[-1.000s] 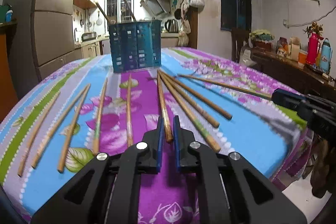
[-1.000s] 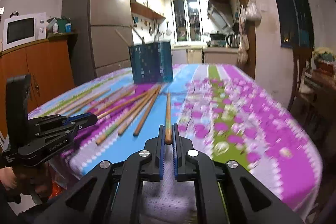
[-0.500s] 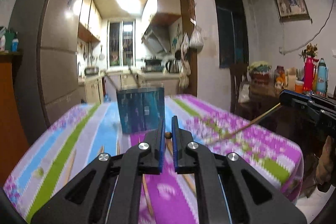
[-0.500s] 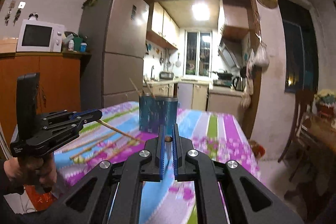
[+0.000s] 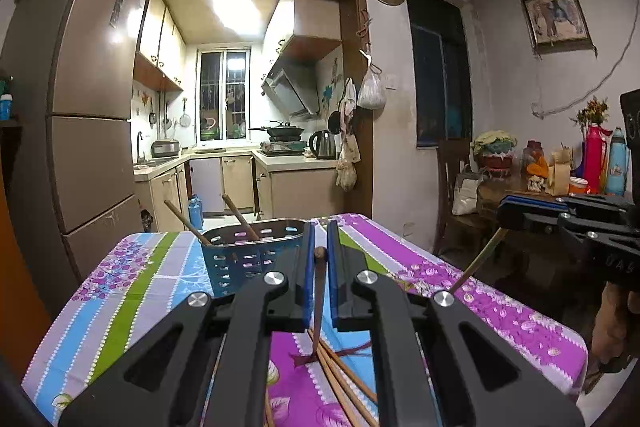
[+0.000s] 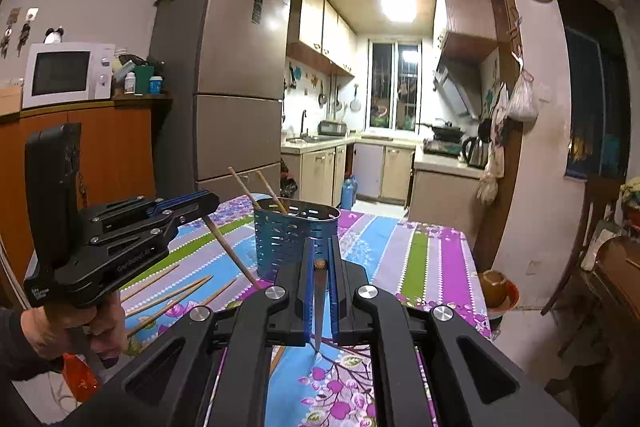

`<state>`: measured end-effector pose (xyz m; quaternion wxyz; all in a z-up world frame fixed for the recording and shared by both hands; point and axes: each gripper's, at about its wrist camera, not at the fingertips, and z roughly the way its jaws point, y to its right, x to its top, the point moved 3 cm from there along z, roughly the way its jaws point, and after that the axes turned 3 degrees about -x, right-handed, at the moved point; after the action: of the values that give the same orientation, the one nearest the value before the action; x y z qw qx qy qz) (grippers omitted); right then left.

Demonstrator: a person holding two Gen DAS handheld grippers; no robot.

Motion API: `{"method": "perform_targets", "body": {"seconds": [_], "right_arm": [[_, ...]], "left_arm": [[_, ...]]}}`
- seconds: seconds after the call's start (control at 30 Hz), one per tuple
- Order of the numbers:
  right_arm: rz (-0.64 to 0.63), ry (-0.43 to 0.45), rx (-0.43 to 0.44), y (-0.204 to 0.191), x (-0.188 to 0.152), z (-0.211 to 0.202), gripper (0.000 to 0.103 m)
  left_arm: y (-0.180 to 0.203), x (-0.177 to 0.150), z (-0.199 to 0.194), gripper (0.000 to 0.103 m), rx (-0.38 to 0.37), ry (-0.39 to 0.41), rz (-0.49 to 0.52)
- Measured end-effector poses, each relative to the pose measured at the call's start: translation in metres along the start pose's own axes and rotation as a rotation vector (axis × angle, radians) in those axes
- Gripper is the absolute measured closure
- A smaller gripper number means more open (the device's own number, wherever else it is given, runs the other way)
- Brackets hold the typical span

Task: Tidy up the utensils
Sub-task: 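Lift both chopsticks and carry them above the blue utensil holder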

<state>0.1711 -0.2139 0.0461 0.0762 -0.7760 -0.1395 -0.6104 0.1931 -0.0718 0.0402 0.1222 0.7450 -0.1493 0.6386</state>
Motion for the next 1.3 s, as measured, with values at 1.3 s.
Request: {"method": "perform_targets", "body": {"seconds": [1.3], "right_arm": [[-0.001, 0.125, 0.068, -0.001, 0.212, 0.064, 0.095]], "left_arm": [[-0.088, 0.224, -0.009, 0.099, 0.124, 0.069, -0.061]]}}
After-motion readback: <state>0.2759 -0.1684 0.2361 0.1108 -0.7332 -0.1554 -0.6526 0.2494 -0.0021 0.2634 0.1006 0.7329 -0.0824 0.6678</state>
